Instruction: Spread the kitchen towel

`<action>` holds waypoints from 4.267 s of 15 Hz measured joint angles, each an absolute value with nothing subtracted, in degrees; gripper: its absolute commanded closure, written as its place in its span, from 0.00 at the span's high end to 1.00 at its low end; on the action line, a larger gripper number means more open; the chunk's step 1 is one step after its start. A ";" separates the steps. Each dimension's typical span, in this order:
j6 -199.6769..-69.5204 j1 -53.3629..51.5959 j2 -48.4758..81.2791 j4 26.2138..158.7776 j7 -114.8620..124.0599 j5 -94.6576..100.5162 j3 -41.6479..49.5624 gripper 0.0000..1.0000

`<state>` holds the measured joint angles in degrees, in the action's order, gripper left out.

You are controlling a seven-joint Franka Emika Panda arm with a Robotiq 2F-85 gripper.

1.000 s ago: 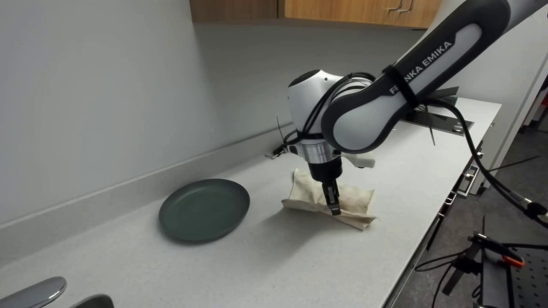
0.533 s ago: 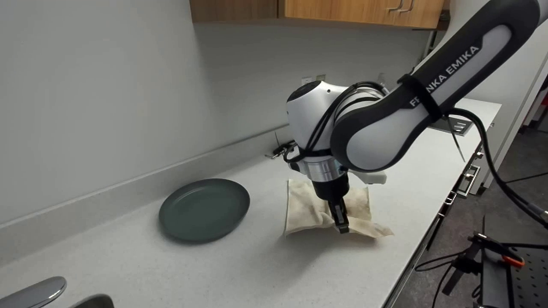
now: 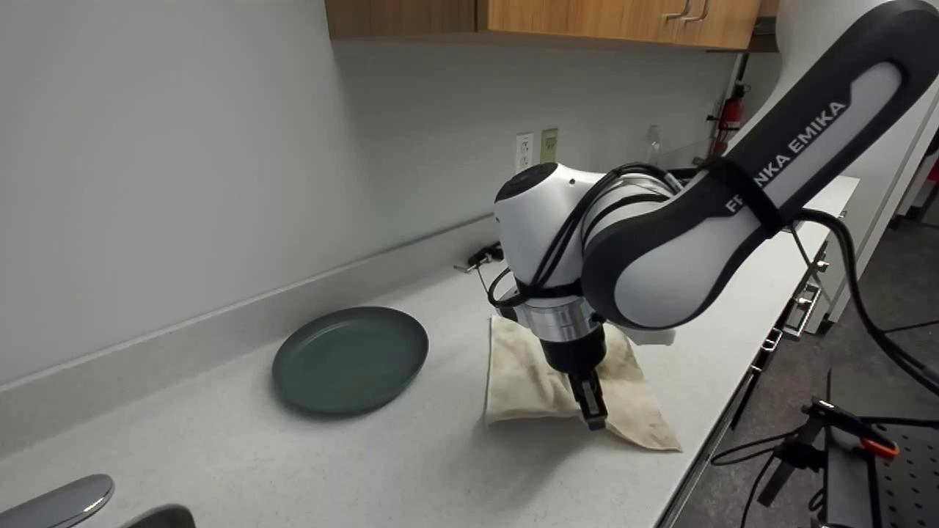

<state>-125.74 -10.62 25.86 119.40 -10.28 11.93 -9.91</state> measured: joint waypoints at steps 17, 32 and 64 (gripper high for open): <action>-127.03 -10.05 25.37 117.13 -2.67 19.00 -3.27 0.34; -133.14 -2.48 30.27 112.18 1.86 16.29 4.27 0.00; -133.12 1.66 33.44 112.45 7.94 13.78 8.36 0.00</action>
<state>-133.12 1.66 33.44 112.45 7.94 13.78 8.36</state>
